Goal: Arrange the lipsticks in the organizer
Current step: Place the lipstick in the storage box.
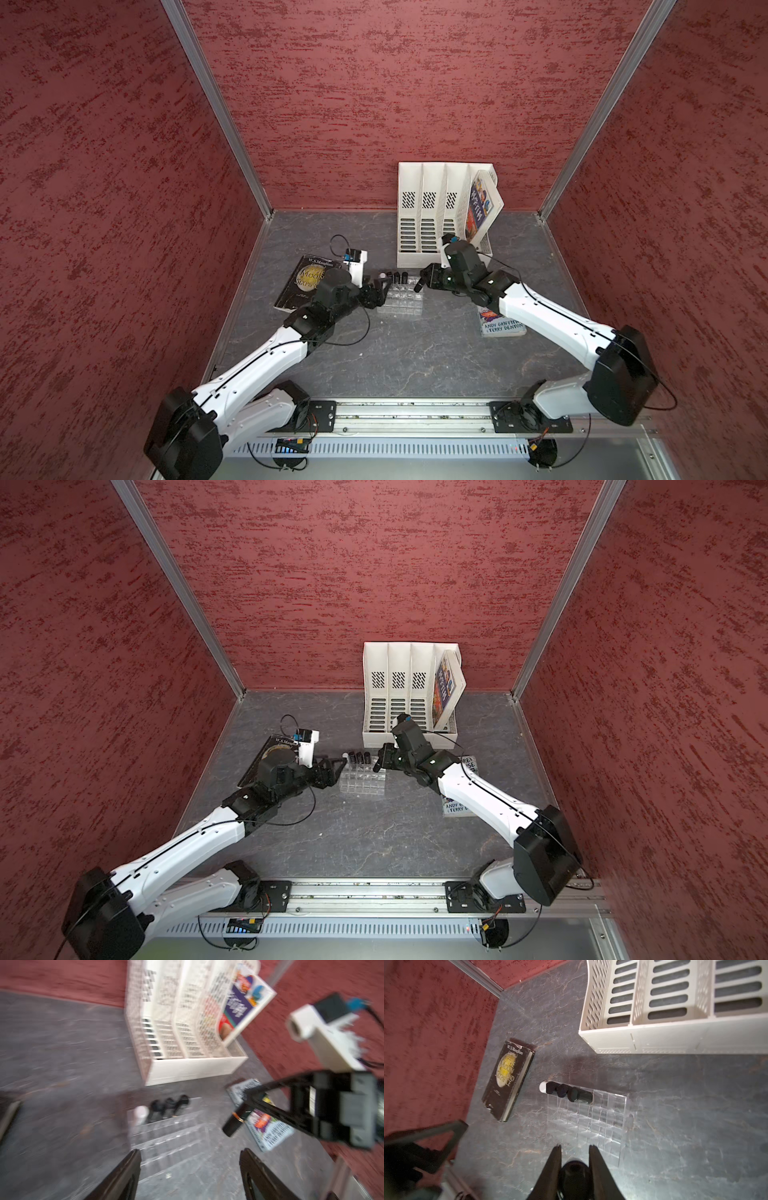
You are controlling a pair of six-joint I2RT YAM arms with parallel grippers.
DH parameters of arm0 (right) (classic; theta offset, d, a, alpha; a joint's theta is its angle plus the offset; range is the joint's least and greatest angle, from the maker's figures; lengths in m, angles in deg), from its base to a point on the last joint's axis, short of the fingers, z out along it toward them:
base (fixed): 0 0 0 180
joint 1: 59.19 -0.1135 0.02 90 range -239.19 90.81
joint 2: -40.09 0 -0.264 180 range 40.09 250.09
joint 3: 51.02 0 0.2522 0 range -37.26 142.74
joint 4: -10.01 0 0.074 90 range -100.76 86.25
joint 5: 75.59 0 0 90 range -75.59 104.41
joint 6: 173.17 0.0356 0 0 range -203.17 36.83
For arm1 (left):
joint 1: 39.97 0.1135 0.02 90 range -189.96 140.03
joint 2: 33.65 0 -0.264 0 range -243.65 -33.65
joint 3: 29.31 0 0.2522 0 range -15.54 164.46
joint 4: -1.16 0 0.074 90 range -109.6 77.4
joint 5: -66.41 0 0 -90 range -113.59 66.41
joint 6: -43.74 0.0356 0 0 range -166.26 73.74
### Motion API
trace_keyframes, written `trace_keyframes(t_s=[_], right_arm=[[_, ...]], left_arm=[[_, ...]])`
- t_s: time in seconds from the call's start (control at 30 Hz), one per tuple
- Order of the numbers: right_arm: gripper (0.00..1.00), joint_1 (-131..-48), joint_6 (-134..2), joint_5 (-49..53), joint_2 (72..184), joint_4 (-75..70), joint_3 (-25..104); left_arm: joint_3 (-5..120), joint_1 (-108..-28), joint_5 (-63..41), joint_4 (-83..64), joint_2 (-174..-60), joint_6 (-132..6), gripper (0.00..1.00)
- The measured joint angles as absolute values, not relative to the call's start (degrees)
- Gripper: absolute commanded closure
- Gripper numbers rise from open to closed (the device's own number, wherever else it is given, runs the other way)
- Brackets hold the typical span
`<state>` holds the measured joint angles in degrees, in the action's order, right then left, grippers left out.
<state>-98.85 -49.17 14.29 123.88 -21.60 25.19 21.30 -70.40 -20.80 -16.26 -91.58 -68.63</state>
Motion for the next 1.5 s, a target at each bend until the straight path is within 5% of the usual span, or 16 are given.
trace_keyframes(t_s=[0.37, 1.03, 1.13, 1.3, 1.5], right_arm=[[0.96, -102.7, -60.2, 28.9, 137.4, -13.8, 28.6], [0.97, -102.7, -63.3, 32.8, 142.4, -9.9, 30.3], [0.90, -102.7, -63.3, 32.8, 142.4, -9.6, 30.3], [0.56, -102.7, -62.8, 32.8, 142.4, -9.6, 30.3], [0.50, -102.5, -61.4, 32.6, 141.8, -11.0, 30.2]], left_arm=[[15.5, -65.2, -22.2, -20.7, -88.0, -73.1, 0.24], [15.3, -65.2, -20.6, -19.0, -90.1, -73.9, 0.26], [15.2, -65.2, -20.5, -19.0, -90.1, -73.9, 0.26], [15.2, -65.2, -20.5, -19.0, -90.0, -73.9, 0.26], [15.2, -65.2, -21.1, -19.9, -88.5, -73.4, 0.26]])
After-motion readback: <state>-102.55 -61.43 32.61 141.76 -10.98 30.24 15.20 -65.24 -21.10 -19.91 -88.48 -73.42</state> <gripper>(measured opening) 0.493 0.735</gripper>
